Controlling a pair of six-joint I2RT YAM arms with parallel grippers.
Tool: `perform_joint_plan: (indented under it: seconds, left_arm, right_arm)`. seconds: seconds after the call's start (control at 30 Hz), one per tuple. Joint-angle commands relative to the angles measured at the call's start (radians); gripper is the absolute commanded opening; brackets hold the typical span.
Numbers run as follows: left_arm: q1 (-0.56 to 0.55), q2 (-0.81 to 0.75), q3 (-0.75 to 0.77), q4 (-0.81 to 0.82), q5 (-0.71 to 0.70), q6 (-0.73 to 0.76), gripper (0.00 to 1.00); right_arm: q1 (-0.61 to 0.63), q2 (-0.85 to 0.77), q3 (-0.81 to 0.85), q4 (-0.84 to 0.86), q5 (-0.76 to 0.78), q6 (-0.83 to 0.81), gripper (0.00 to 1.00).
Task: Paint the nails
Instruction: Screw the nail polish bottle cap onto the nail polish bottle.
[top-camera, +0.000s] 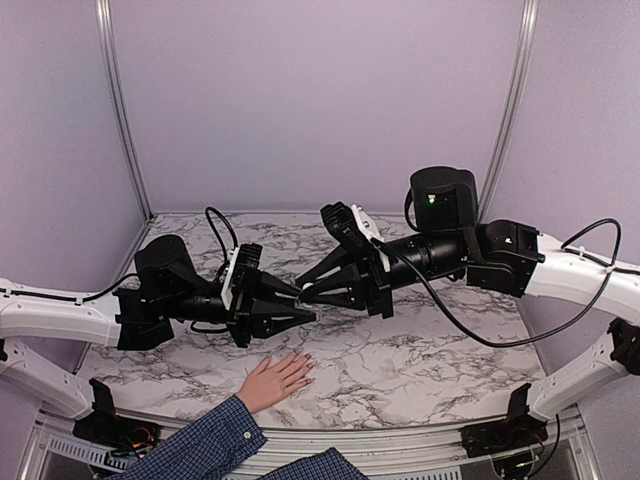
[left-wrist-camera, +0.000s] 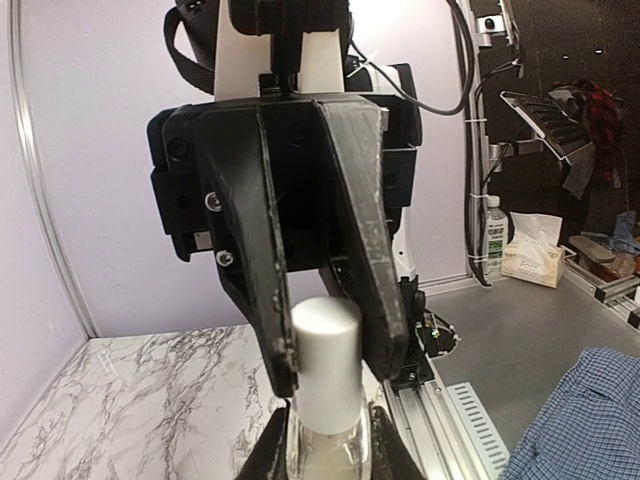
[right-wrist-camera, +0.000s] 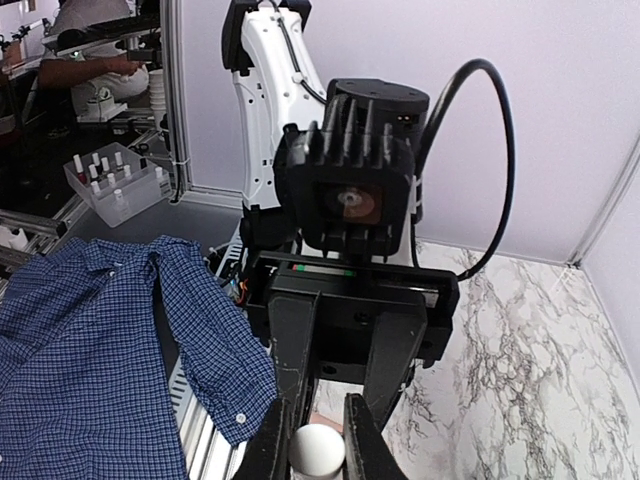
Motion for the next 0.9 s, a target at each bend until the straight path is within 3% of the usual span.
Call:
perform_joint_plan:
  seconds: [0.0, 0.87]
  left_arm:
    - [0.013, -0.024, -0.001, 0.017, -0.196, 0.024, 0.00]
    - [0.013, 0.042, 0.033, 0.028, -0.590, 0.031, 0.00]
  right_arm:
    - [0.011, 0.005, 0.015, 0.030, 0.082, 0.053, 0.00]
    - [-0.018, 0.065, -0.025, 0.146, 0.512, 0.228, 0.00]
